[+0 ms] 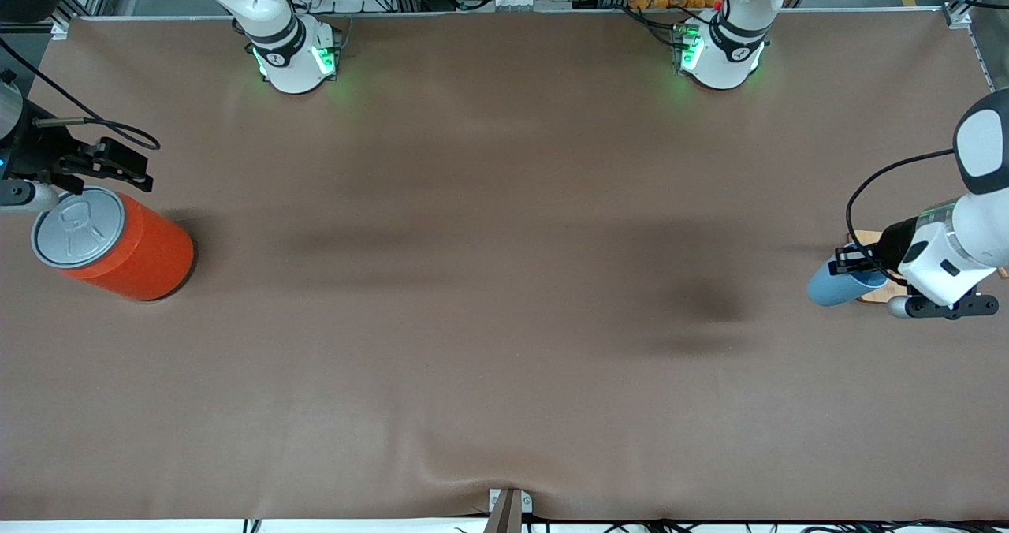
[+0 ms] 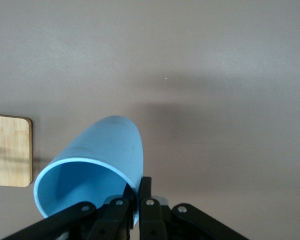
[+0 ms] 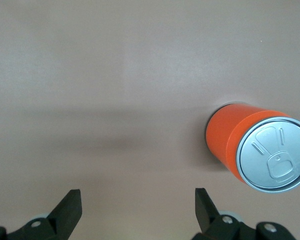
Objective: Flip cup
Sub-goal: 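Carry the cup with the left gripper toward the wooden stand, then rotate the cup upright with the left gripper and lower it to the table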
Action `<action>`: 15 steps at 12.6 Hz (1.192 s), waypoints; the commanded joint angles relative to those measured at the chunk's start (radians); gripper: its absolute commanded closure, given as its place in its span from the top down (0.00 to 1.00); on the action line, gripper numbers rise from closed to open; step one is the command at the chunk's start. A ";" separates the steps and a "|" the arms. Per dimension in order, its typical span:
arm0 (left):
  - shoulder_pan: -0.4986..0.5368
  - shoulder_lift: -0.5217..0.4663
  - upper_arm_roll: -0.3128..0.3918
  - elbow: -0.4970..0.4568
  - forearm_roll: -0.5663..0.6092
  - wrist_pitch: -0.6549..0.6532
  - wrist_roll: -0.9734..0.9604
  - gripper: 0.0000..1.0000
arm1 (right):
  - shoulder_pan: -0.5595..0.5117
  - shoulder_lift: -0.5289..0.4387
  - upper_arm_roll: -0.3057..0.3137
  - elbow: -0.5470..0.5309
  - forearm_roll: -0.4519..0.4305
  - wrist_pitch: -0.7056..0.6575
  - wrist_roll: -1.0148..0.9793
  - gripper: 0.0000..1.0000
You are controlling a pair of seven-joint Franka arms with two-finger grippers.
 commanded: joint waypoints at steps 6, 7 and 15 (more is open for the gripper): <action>0.038 -0.075 -0.005 -0.138 0.019 0.169 0.026 0.00 | -0.004 -0.003 -0.001 0.026 -0.022 -0.074 -0.032 1.00; 0.040 -0.086 -0.005 -0.166 0.019 0.193 0.029 0.00 | -0.004 -0.002 -0.001 0.026 -0.022 -0.084 -0.029 1.00; 0.043 -0.066 -0.010 -0.386 0.017 0.562 0.035 0.00 | -0.008 -0.003 -0.005 0.037 -0.022 -0.074 -0.055 1.00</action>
